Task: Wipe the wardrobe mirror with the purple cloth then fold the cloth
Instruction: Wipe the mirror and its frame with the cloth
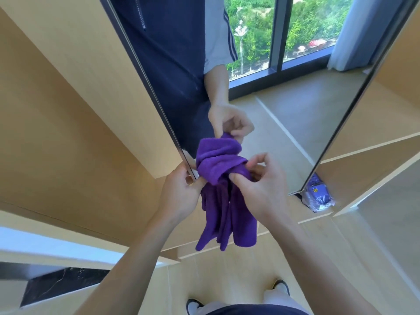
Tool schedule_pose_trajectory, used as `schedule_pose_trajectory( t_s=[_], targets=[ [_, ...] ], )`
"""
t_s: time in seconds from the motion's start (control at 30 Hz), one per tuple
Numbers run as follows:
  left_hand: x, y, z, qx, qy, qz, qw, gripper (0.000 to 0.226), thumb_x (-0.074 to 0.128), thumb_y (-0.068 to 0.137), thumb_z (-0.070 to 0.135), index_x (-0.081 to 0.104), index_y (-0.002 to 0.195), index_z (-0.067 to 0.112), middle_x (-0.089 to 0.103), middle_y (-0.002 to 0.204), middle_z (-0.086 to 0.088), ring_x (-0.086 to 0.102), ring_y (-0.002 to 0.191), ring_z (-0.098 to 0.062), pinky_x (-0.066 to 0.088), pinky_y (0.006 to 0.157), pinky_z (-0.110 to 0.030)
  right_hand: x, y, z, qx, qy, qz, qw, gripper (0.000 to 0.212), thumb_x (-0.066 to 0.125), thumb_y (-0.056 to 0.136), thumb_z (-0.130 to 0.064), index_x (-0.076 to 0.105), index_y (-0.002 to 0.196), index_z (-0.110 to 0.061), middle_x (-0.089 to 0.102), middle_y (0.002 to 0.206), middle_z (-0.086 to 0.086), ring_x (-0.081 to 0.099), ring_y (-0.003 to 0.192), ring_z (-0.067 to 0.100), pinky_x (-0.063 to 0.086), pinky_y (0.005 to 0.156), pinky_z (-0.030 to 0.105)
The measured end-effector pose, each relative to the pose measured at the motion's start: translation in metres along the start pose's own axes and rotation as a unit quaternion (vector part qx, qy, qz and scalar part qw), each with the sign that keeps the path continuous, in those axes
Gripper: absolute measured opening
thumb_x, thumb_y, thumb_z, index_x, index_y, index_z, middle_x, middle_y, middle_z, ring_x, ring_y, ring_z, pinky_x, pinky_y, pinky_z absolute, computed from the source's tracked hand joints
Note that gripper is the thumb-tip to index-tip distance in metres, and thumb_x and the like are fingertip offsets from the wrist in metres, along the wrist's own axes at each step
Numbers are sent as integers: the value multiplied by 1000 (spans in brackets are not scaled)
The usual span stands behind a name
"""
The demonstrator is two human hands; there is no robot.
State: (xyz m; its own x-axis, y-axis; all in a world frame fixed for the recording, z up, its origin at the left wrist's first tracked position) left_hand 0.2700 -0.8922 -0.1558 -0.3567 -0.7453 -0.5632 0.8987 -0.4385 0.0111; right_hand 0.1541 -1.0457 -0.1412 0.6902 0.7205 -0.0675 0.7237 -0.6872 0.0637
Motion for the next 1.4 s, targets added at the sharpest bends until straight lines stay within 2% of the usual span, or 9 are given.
schedule_pose_trajectory(
  t_s=[0.17,0.4,0.53,0.73,0.83,1.0,1.1,1.23,1.4],
  targets=[
    [-2,0,1,14,-14,-10,1000,7,69,92,37,67,99,36,71,95,31,67,88,4,45,68,-4,-1,1,-18,-121,51,97,987,23,69,84,-17,57,85,-37,66,81,-16,65,74,8,51,69,23],
    [-7,5,11,-8,-38,-13,999,17,69,83,38,73,95,28,77,94,6,71,92,-19,56,88,-43,41,-19,43,-354,-288,-16,890,67,68,86,-13,42,148,-18,41,155,0,39,143,29,32,117,49],
    [-10,5,11,-13,6,-45,999,16,73,89,32,70,105,31,76,99,3,72,94,-21,56,91,-50,39,1,53,-394,-332,34,856,47,47,100,-7,43,146,-15,49,146,9,48,133,36,31,116,60],
    [-15,3,3,-23,64,-96,993,24,56,80,30,52,101,41,71,97,11,70,95,-9,59,84,-38,44,31,-6,-403,-244,123,873,66,44,93,7,25,151,-19,22,156,6,28,139,38,26,118,58],
    [-14,4,5,-13,39,-106,994,45,43,61,33,52,99,56,69,92,19,69,88,-10,57,71,-29,69,33,-14,-482,-280,95,825,46,25,106,-12,27,151,-20,22,154,0,24,137,30,9,126,49],
    [-15,4,-2,-11,22,-118,993,62,45,62,10,53,116,39,69,106,12,69,97,-8,54,79,-18,48,20,64,-518,-449,-35,727,67,32,88,9,37,150,-16,36,152,2,35,139,32,6,127,44],
    [-15,1,-4,-27,24,-118,992,58,50,70,14,50,123,37,68,112,14,67,105,-1,54,90,-19,22,16,79,-435,-451,-15,779,90,55,67,16,36,149,-14,38,150,7,38,137,36,18,124,49],
    [-14,-1,4,-36,15,-136,990,48,59,72,27,47,112,51,67,108,22,64,101,8,52,82,-12,27,31,13,-442,-321,66,835,76,47,69,20,39,141,-6,37,141,12,38,126,39,36,108,61],
    [-22,-4,29,31,-29,-101,994,47,58,72,13,52,114,33,69,101,19,68,99,-2,52,86,-18,66,45,-79,-529,-255,87,805,63,47,89,2,35,149,-15,27,155,4,25,140,28,11,124,46]
  ],
)
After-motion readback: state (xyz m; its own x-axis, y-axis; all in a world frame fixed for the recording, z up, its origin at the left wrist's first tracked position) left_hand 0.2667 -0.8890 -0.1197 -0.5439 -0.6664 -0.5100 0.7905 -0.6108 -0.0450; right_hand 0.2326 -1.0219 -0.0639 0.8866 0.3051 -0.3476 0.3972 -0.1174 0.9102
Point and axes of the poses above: each hand's wrist, its own y-axis towards the middle knuckle, its own x-axis out of the palm, z = x × y, the point moved 2 cm from there along y, towards the middle knuckle
